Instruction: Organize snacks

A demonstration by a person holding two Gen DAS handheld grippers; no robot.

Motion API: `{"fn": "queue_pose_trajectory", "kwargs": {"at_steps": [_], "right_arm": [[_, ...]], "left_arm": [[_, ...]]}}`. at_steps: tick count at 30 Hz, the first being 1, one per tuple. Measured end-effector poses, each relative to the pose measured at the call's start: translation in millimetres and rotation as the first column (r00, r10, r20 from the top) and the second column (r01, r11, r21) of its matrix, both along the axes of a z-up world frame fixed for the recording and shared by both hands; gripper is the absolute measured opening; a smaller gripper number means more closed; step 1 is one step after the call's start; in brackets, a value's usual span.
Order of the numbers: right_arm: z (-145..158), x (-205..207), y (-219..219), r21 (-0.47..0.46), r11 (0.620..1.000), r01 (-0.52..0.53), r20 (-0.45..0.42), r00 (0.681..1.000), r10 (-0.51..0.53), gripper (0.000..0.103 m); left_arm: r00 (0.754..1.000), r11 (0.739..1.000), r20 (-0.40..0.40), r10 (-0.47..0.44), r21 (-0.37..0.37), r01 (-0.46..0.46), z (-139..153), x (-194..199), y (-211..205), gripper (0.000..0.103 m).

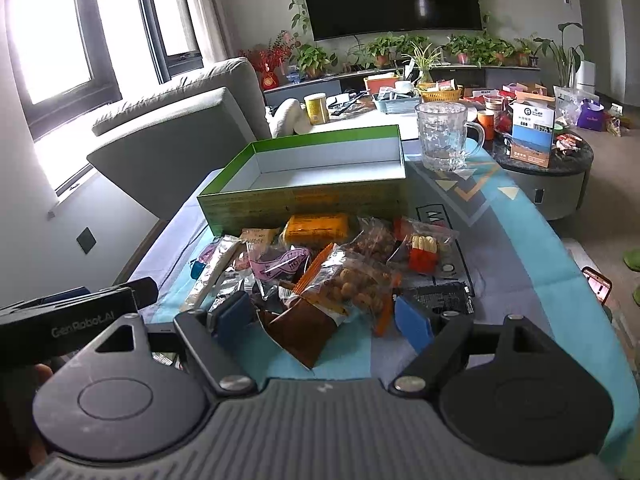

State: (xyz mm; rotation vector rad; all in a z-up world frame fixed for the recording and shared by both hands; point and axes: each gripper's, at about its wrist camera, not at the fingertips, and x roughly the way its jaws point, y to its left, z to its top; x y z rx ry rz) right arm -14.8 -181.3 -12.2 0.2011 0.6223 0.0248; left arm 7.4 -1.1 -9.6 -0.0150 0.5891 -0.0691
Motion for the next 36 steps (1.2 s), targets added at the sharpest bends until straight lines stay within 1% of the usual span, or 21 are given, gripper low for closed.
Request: {"fn": "queue_pose_trajectory", "kwargs": {"at_steps": [10, 18, 21, 25, 28, 30, 34, 36], "right_arm": [[0, 0, -2, -0.002, 1.000, 0.012, 0.000, 1.000, -0.012, 0.061], [1, 1, -1, -0.014, 1.000, -0.015, 0.025, 1.000, 0.015, 0.061], [-1, 6, -5, -0.007, 1.000, -0.023, 0.022, 0.999, 0.023, 0.061], [-10, 14, -14, -0.016, 1.000, -0.017, 0.000, 1.000, 0.017, 0.061], [-19, 22, -20, 0.011, 1.000, -0.024, -0.044, 0.999, 0.024, 0.061], [-23, 26, -23, 0.040, 0.999, -0.037, -0.065, 0.997, 0.039, 0.061], [-25, 31, -23, 0.049, 0.997, -0.055, -0.066, 0.996, 0.058, 0.061], [-26, 34, -25, 0.053, 0.997, -0.060, -0.067, 0.996, 0.064, 0.061]], "left_arm": [[1.000, 1.000, 0.004, -0.011, 0.016, 0.011, -1, -1, -2, 0.076], [1.000, 0.999, -0.007, -0.023, 0.025, 0.023, -4, 2, -2, 0.076], [1.000, 0.999, -0.016, -0.027, 0.024, 0.027, -6, 5, 1, 0.076], [0.999, 0.999, -0.040, -0.034, 0.002, 0.034, -13, 11, 8, 0.076], [0.996, 0.998, -0.064, -0.061, -0.004, 0.061, -20, 16, 8, 0.076], [0.992, 0.995, -0.083, -0.098, -0.005, 0.098, -25, 19, 4, 0.075], [0.975, 0.984, -0.132, -0.179, -0.013, 0.179, -36, 25, -9, 0.075], [0.968, 0.980, -0.156, -0.198, -0.012, 0.198, -41, 30, -14, 0.075]]}}
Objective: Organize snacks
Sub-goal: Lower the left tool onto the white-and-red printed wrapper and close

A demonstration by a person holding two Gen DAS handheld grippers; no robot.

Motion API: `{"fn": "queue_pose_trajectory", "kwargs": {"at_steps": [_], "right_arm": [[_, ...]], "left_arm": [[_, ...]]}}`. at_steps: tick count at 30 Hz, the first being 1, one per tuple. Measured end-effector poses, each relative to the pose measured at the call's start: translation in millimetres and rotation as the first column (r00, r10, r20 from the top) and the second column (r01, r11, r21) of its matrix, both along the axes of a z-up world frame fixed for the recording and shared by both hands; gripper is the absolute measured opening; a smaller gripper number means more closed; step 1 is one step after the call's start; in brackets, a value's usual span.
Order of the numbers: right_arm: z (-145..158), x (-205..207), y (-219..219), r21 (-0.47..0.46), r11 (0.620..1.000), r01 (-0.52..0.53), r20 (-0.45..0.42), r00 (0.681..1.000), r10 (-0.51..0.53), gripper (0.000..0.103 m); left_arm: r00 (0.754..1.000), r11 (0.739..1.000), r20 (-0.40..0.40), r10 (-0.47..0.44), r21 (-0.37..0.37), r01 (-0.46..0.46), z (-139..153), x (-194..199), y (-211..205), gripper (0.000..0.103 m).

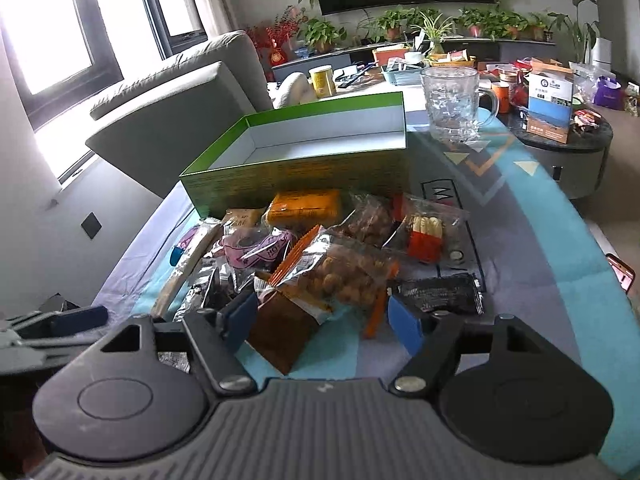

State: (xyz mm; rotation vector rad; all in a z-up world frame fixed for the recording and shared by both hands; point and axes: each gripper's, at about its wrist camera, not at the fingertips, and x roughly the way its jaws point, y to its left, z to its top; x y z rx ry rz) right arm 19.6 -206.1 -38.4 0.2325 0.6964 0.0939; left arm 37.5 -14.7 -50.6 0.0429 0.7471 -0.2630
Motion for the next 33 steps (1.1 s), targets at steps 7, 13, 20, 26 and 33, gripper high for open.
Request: {"fn": "queue_pose_trajectory", "kwargs": {"at_steps": [7, 13, 20, 26, 33], "right_arm": [[-7, 15, -9, 0.009, 1.000, -0.011, -0.021, 1.000, 0.012, 0.061], [-14, 28, -13, 0.034, 0.999, -0.028, -0.046, 0.999, 0.029, 0.061], [-21, 41, -16, 0.066, 0.997, -0.028, -0.072, 0.997, 0.033, 0.061], [-26, 52, -14, 0.084, 0.996, -0.013, -0.103, 0.994, 0.022, 0.061], [-30, 61, -6, 0.067, 0.998, 0.009, -0.121, 0.993, -0.001, 0.061]], "left_arm": [[0.998, 0.999, -0.064, -0.020, -0.033, 0.018, -14, 19, 1, 0.075], [0.993, 0.997, -0.110, -0.036, -0.070, 0.028, -20, 33, 3, 0.074], [0.989, 0.999, -0.142, -0.044, -0.035, 0.040, -28, 45, -5, 0.074], [0.990, 0.998, -0.133, -0.057, -0.007, 0.057, -31, 48, -9, 0.074], [0.990, 0.995, -0.110, -0.094, -0.049, 0.089, -29, 46, -7, 0.046]]}}
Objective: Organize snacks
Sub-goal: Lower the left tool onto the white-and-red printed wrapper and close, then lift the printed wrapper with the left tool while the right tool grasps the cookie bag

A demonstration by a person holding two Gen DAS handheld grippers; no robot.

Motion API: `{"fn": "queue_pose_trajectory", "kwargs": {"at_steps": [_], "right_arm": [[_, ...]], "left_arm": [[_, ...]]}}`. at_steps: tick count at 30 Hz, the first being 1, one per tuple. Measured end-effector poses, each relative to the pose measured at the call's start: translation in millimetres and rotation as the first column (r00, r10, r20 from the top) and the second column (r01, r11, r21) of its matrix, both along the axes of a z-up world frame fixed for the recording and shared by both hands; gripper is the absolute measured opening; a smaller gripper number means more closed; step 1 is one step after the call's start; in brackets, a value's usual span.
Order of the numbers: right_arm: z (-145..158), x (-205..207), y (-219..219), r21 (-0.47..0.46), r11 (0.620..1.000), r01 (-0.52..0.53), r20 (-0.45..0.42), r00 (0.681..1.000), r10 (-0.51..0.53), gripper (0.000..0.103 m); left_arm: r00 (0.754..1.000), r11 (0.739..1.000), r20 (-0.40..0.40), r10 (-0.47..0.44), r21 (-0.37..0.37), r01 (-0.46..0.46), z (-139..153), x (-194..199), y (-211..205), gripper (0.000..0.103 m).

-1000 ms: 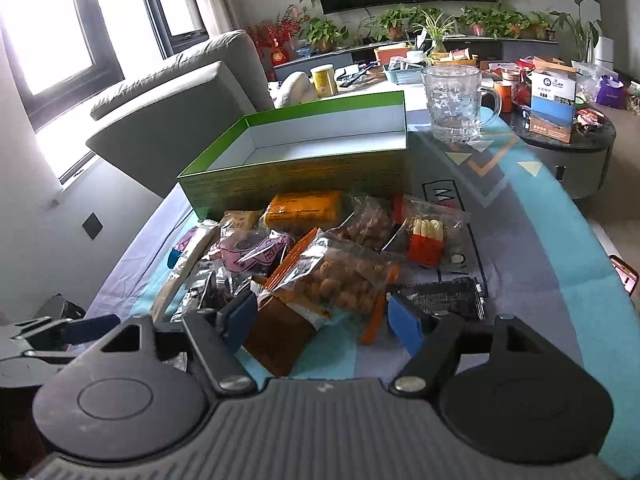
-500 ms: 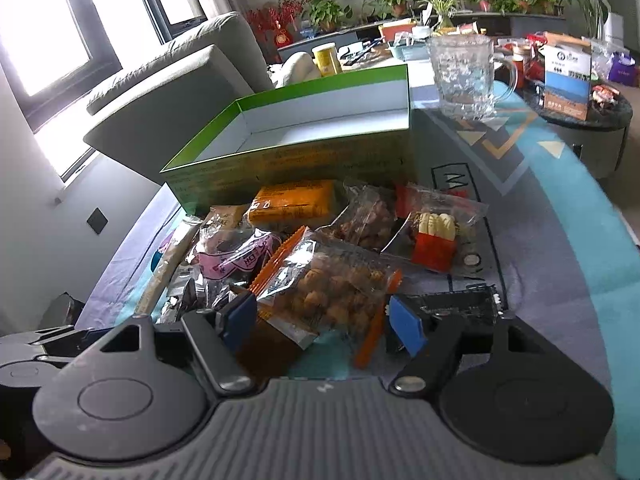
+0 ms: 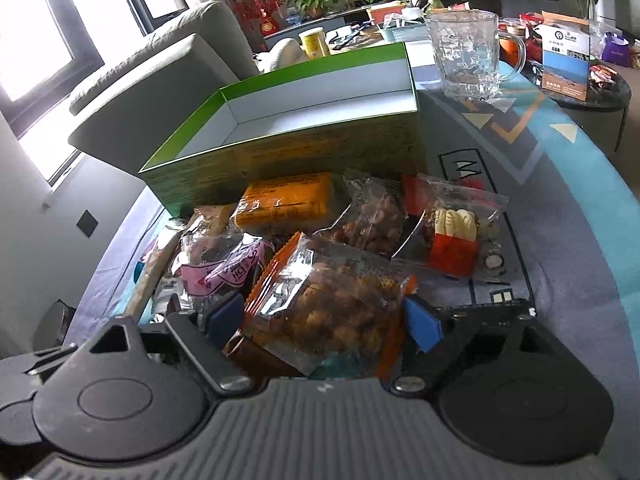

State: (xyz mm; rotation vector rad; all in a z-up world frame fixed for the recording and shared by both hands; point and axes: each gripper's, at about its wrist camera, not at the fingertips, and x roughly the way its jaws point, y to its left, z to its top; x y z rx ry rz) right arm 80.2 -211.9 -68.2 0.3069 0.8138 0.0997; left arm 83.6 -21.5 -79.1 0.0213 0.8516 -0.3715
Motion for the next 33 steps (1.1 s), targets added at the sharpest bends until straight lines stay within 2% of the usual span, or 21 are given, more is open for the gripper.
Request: {"fn": "queue_pose_trajectory", "kwargs": {"at_steps": [6, 17, 21, 25, 29, 31, 33], "right_arm": [[3, -2, 3, -0.031, 0.999, -0.009, 0.015, 1.000, 0.010, 0.061], [14, -22, -7, -0.004, 1.000, -0.017, 0.046, 0.999, 0.017, 0.060], [14, -30, -10, -0.037, 0.999, -0.027, 0.014, 1.000, 0.027, 0.060], [13, -43, -14, -0.141, 0.986, -0.091, 0.005, 0.996, 0.093, 0.061], [16, -51, -15, -0.239, 0.962, -0.135, 0.088, 0.983, 0.160, 0.061], [17, -49, -14, -0.258, 0.947, -0.190, 0.118, 0.967, 0.226, 0.061], [17, -47, -6, -0.301, 0.912, -0.280, 0.120, 0.937, 0.328, 0.061]], "left_arm": [[0.999, 1.000, 0.042, 0.003, -0.003, -0.003, 7, -7, 1, 0.038], [0.993, 1.000, 0.117, -0.009, -0.028, 0.012, 28, -27, 0, 0.037], [0.989, 1.000, 0.149, -0.009, -0.026, 0.013, 35, -31, 0, 0.037], [0.988, 1.000, 0.154, -0.004, -0.028, 0.008, 36, -32, 1, 0.037], [0.989, 1.000, 0.149, 0.001, -0.027, 0.003, 35, -32, 0, 0.037], [0.989, 1.000, 0.148, 0.003, -0.026, 0.001, 36, -33, 0, 0.037], [0.989, 1.000, 0.150, 0.008, -0.024, -0.005, 37, -33, 1, 0.037]]}}
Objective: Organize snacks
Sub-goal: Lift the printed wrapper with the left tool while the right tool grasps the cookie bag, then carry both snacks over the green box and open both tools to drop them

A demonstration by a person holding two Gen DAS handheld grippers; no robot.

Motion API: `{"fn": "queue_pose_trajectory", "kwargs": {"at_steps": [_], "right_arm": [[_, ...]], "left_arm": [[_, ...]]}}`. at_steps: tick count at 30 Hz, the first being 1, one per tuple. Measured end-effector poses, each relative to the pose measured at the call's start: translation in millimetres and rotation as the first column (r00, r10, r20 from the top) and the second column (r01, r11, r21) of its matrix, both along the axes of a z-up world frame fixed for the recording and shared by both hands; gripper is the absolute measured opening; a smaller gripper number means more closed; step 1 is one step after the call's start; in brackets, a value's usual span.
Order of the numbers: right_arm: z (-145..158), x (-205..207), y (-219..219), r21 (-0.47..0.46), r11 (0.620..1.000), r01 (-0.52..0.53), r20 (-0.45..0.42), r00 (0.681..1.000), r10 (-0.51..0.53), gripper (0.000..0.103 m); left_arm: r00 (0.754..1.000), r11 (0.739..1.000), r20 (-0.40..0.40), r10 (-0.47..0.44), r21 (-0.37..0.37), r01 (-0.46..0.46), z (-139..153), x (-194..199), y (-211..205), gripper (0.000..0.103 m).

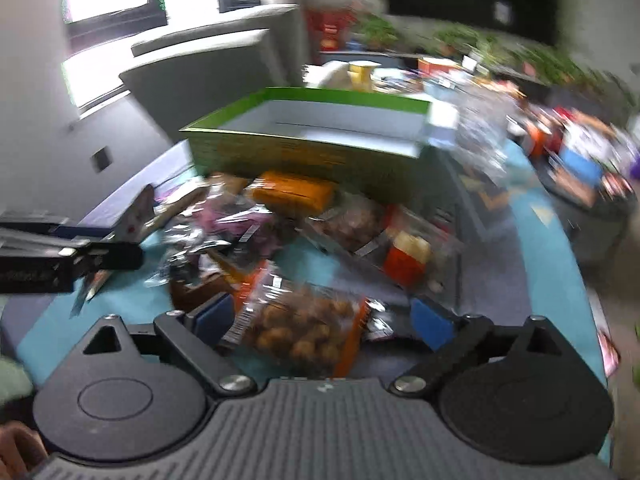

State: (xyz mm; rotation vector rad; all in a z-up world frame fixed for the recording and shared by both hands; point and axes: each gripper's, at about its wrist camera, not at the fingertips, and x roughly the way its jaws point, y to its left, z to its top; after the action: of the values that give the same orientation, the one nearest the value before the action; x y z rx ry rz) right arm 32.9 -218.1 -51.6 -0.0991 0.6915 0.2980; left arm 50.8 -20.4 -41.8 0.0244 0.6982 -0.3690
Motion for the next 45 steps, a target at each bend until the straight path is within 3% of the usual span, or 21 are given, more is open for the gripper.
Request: {"fn": "queue_pose_trajectory", "kwargs": {"at_steps": [3, 6, 12, 15, 20, 22, 29, 45], "right_arm": [[-6, 2, 14, -0.142, 0.970, -0.196, 0.034, 0.979, 0.202, 0.061], [-16, 13, 20, -0.258, 0.923, -0.284, 0.012, 0.955, 0.297, 0.061], [-22, 28, 21, -0.266, 0.879, -0.394, -0.055, 0.917, 0.395, 0.061], [-25, 29, 18, -0.214, 0.887, -0.410, -0.088, 0.912, 0.401, 0.061], [-19, 17, 6, -0.184, 0.926, -0.330, -0.072, 0.944, 0.322, 0.058], [-16, 17, 2, -0.159, 0.946, -0.283, -0.075, 0.959, 0.274, 0.048], [-8, 21, -11, -0.051, 0.993, -0.105, -0.112, 0.989, 0.099, 0.044], [50, 54, -27, 0.184, 0.980, 0.073, 0.067, 0.994, -0.087, 0.041]], "left_arm": [[1.000, 1.000, 0.000, 0.013, 0.006, -0.013, 2, 2, 2, 0.037], [1.000, 1.000, 0.001, 0.029, 0.008, -0.029, 4, 4, 2, 0.037], [0.999, 0.999, -0.010, 0.030, 0.024, -0.030, 5, 9, -4, 0.037], [1.000, 0.999, -0.014, 0.021, 0.028, -0.021, 6, 12, -7, 0.037], [1.000, 0.999, -0.006, 0.013, 0.031, -0.013, 9, 16, -13, 0.037], [1.000, 1.000, 0.001, 0.009, 0.029, -0.009, 11, 17, -15, 0.037], [1.000, 1.000, 0.020, 0.009, 0.027, -0.010, 19, 18, -17, 0.037], [0.994, 0.999, 0.104, 0.019, 0.024, -0.022, 43, 59, -21, 0.037]]}}
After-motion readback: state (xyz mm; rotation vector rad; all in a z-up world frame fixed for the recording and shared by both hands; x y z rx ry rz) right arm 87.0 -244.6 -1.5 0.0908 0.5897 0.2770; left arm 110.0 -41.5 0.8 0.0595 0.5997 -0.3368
